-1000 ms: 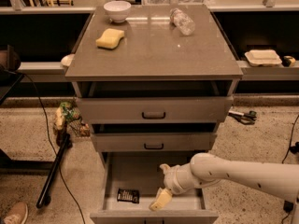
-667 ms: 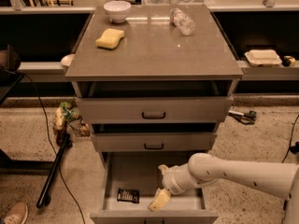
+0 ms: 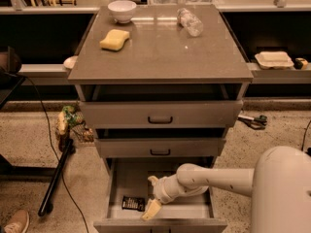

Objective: Pick rxbar chocolate from bottom drawer and place on counter

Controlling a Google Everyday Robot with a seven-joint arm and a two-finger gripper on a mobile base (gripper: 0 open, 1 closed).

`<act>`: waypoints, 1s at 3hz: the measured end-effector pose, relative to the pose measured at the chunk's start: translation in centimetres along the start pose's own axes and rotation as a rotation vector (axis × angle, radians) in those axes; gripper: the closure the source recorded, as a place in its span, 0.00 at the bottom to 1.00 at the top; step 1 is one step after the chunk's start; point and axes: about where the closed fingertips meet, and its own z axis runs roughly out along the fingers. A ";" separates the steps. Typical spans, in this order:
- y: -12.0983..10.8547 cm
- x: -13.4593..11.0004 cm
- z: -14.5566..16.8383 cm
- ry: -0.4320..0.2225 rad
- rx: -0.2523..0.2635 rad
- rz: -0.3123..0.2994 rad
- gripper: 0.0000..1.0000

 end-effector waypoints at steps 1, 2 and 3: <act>-1.0 -0.4 5.2 -0.078 -0.039 -0.039 0.00; -3.5 -0.4 9.2 -0.174 -0.048 -0.020 0.00; -3.3 -0.4 9.3 -0.174 -0.051 -0.021 0.00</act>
Offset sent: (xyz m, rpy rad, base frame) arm 0.0537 0.0936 -0.0892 0.2892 -0.0040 0.0168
